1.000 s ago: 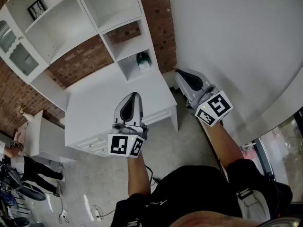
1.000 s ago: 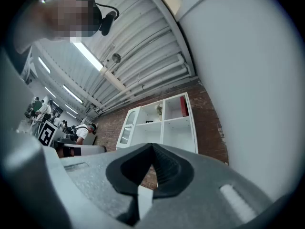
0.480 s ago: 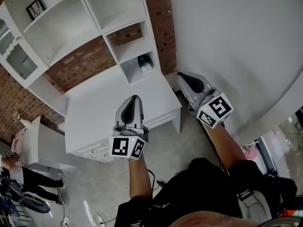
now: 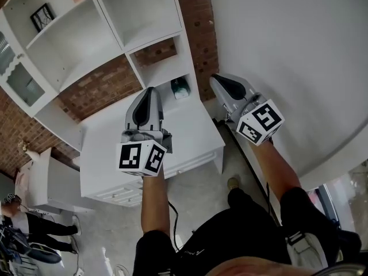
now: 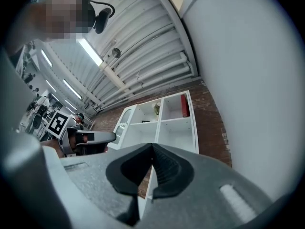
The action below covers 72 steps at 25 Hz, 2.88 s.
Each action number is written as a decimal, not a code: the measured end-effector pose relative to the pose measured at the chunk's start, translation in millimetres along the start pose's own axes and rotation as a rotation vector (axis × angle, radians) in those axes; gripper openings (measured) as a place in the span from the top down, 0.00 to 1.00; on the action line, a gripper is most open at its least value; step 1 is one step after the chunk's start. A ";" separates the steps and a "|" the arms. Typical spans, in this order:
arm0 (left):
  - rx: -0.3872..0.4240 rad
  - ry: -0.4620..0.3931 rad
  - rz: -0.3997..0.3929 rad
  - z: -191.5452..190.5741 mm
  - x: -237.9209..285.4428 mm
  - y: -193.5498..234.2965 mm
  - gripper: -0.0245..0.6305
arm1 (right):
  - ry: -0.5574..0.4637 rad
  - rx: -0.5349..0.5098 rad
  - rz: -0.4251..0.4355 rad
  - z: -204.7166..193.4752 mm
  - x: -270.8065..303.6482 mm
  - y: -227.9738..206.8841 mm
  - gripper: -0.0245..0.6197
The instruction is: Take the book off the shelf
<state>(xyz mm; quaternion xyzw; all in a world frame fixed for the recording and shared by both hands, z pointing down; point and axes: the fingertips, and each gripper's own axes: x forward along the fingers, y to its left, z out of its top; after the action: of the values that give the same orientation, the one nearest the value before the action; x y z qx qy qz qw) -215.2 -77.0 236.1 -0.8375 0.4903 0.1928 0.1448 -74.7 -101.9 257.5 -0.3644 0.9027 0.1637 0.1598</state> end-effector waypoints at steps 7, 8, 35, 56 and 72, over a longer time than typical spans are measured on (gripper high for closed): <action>0.059 -0.040 0.053 6.8 123.2 45.7 0.96 | -0.064 -0.045 0.069 6.6 81.7 -94.7 0.96; 0.070 -0.044 0.062 7.3 143.3 50.9 0.96 | -0.072 -0.048 0.079 7.5 92.3 -109.5 0.96; 0.324 0.155 0.278 103.0 475.6 168.5 0.53 | -0.136 -0.077 0.123 -12.4 196.6 -268.6 0.96; 0.239 0.324 0.312 89.2 518.7 184.5 0.65 | -0.178 -0.106 0.059 -7.2 174.5 -297.0 0.96; 0.252 0.226 0.352 106.5 488.9 198.8 0.70 | -0.161 -0.129 0.036 -5.4 163.6 -292.5 0.96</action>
<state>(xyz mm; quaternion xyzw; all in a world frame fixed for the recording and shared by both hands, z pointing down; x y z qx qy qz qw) -191.4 -500.1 -96.0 -0.7307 0.6620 0.0576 0.1564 20.3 -402.4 143.2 -0.3434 0.8808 0.2532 0.2052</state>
